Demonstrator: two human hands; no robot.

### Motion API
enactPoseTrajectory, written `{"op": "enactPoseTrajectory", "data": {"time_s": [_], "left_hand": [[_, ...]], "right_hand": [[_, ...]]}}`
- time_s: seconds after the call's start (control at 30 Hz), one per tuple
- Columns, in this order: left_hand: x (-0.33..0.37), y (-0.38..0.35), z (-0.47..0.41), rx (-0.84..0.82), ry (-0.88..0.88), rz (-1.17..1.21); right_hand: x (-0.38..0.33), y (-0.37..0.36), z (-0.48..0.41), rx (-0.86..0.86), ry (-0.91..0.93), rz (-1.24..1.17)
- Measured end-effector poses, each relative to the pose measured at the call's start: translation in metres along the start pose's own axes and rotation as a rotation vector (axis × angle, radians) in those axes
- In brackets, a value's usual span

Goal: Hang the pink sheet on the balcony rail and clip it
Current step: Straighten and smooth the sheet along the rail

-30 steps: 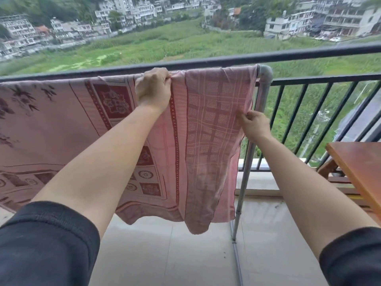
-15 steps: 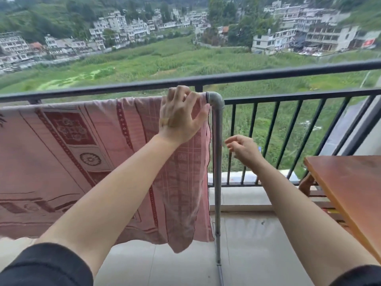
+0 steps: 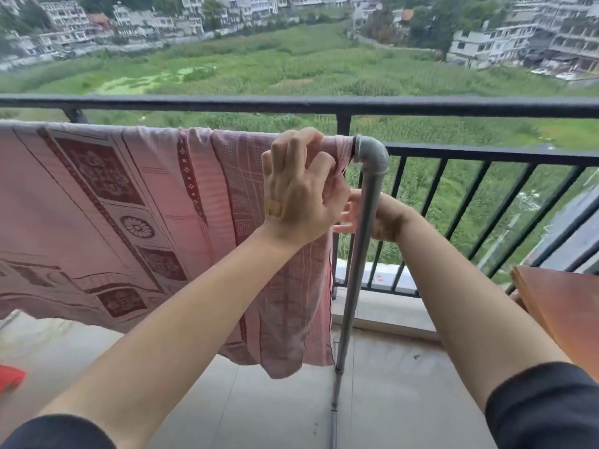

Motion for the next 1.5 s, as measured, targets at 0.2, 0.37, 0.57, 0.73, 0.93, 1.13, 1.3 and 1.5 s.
{"op": "enactPoseTrajectory", "data": {"time_s": [0.2, 0.37, 0.57, 0.73, 0.93, 1.13, 1.3, 1.5], "left_hand": [[0.008, -0.003, -0.001, 0.022, 0.035, 0.052], [0.05, -0.019, -0.016, 0.075, 0.077, -0.021], [0.082, -0.028, -0.023, 0.036, 0.199, -0.056], [0.086, -0.023, -0.018, -0.055, 0.237, -0.131], [0.061, 0.019, -0.014, -0.14, 0.215, -0.131], [-0.016, 0.078, -0.02, -0.095, 0.483, -0.252], [-0.082, 0.106, -0.024, -0.529, 0.701, -0.402], [-0.112, 0.12, -0.012, -0.518, 0.665, -0.315]], "right_hand": [[0.002, -0.002, -0.004, 0.097, 0.11, -0.001], [-0.002, 0.002, 0.023, 0.158, 0.233, -0.055], [-0.01, 0.005, 0.039, 0.207, 0.218, -0.418], [0.0, 0.0, 0.025, 0.444, 0.164, -0.428], [-0.004, 0.01, 0.015, 0.331, 0.119, 0.378], [-0.066, 0.014, 0.042, 0.567, 0.292, 0.222], [-0.11, -0.015, 0.057, 0.567, 0.478, 0.719], [-0.097, -0.027, 0.064, 0.769, 0.493, 0.963]]}}
Point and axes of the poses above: each hand's wrist, its own z-axis away from the middle knuckle, its own y-axis out of the back of the hand, x = y × z, the point moved 2 cm from there along -z, towards the middle knuckle, and after that the axes turned 15 degrees about z, right-handed, at the moved point
